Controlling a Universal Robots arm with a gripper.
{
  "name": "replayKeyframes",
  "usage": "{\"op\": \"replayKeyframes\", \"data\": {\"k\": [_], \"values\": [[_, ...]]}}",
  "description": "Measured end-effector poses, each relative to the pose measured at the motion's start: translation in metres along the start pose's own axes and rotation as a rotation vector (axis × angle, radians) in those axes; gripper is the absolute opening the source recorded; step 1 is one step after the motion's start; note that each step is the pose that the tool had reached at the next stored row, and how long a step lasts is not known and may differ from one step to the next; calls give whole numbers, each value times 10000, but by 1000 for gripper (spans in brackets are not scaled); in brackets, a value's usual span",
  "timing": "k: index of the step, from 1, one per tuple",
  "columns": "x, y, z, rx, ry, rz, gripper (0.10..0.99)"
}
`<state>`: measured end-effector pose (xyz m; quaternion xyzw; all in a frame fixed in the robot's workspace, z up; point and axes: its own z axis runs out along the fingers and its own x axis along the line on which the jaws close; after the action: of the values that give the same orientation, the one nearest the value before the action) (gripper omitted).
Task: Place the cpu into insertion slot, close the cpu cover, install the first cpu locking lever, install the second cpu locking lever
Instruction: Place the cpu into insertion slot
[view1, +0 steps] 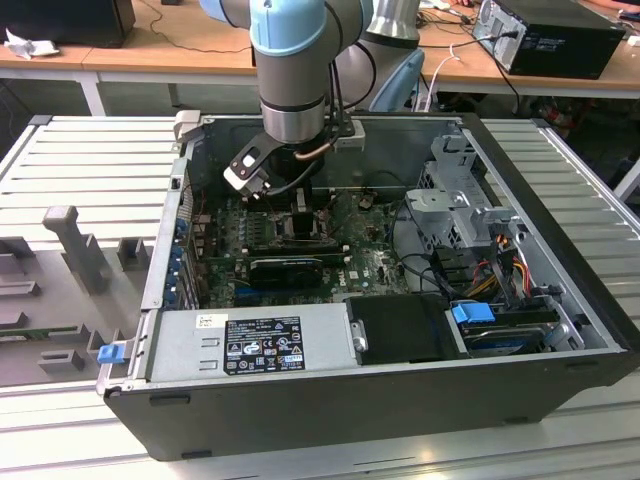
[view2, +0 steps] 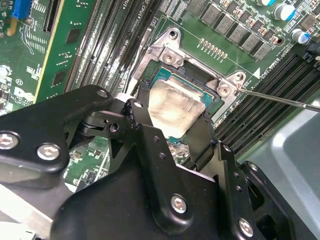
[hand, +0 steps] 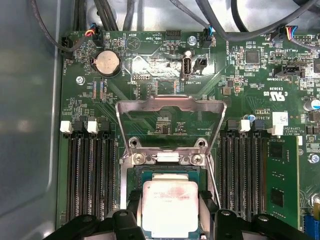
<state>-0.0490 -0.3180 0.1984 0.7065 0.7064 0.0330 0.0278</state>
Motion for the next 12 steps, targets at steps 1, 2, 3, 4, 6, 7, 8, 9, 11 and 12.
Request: {"op": "replayKeyframes", "data": {"k": [1, 2, 3, 4, 6, 7, 8, 9, 11, 12], "values": [[1, 0, 1, -3, 3, 1, 549], [1, 0, 1, -3, 3, 1, 549], [1, 0, 0, -1, 0, 0, 549], [1, 1, 0, -1, 2, 1, 616], [1, 0, -6, 1, 9, 1, 616], [1, 1, -17, 0, 11, 2, 616], [2, 3, -29, 1, 11, 2, 616], [2, 4, -44, 1, 11, 2, 616], [3, 9, -101, 12, 10, 2, 537], [5, 11, -113, 21, -8, -1, 471]]}}
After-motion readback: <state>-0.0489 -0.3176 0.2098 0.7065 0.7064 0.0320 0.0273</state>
